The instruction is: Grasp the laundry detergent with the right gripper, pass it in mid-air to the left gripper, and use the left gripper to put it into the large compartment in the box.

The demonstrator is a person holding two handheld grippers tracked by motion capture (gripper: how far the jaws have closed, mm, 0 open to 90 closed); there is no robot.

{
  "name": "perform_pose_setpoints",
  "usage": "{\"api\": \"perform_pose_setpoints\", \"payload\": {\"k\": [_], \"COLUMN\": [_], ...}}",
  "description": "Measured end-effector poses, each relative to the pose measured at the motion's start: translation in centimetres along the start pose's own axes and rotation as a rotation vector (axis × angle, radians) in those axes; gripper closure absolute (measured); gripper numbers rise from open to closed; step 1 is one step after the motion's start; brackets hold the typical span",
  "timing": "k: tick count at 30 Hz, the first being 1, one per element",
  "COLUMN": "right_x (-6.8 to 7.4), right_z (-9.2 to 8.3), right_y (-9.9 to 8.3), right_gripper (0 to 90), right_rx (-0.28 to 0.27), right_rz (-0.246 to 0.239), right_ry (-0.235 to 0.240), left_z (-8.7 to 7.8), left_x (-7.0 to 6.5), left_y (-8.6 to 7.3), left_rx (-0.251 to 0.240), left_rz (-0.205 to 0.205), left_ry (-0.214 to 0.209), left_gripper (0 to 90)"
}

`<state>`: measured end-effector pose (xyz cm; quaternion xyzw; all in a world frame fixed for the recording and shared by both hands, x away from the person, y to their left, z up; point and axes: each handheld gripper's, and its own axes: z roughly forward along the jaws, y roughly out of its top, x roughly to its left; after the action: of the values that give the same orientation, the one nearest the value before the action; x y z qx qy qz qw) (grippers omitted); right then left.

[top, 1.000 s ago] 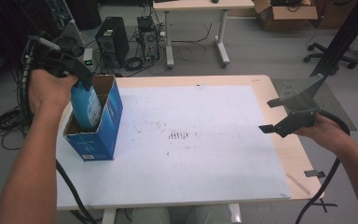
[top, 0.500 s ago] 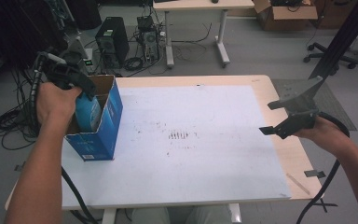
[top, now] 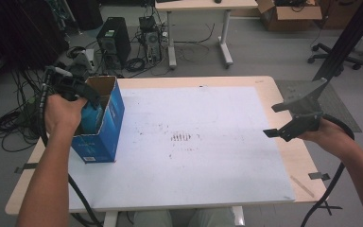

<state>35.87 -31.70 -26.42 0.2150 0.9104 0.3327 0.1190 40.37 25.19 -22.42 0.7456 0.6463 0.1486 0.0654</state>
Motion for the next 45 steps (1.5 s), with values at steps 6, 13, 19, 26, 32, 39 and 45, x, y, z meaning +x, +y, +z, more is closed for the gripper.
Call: {"api": "perform_pose_setpoints", "payload": {"k": [6, 13, 19, 26, 32, 39, 45], "right_x": [0.0, 0.0, 0.1, 0.1, 0.1, 0.1, 0.2], "right_z": [0.2, 0.5, 0.7, 0.8, 0.9, 1.0, 1.3], "right_y": [-0.1, 0.1, 0.2, -0.1, -0.4, -0.6, -0.7], "right_gripper": [4.4, 4.4, 4.5, 4.5, 4.6, 4.6, 4.6], "right_rx": [0.007, 0.011, 0.015, 0.011, 0.016, 0.016, 0.022], "right_rz": [0.004, 0.002, 0.002, 0.011, 0.018, 0.022, 0.023], "right_ry": [0.003, 0.008, 0.01, 0.01, 0.012, 0.015, 0.019], "left_z": [1.2, 2.4, 3.1, 3.8, 4.4, 4.7, 4.9], "left_x": [0.1, 0.1, 0.1, 0.1, 0.1, 0.3, 0.3], "left_y": [-0.3, -0.6, -0.7, -0.8, -1.0, -1.0, -0.9], "left_rx": [0.003, 0.013, 0.023, 0.034, 0.044, 0.041, 0.036], "left_rz": [-0.001, 0.008, 0.002, 0.0, 0.0, -0.002, -0.001], "left_ry": [-0.004, 0.0, -0.012, -0.021, -0.027, -0.033, -0.037], "left_gripper": [38.2, 38.2, 38.2, 38.2, 38.2, 38.1, 38.0]}}
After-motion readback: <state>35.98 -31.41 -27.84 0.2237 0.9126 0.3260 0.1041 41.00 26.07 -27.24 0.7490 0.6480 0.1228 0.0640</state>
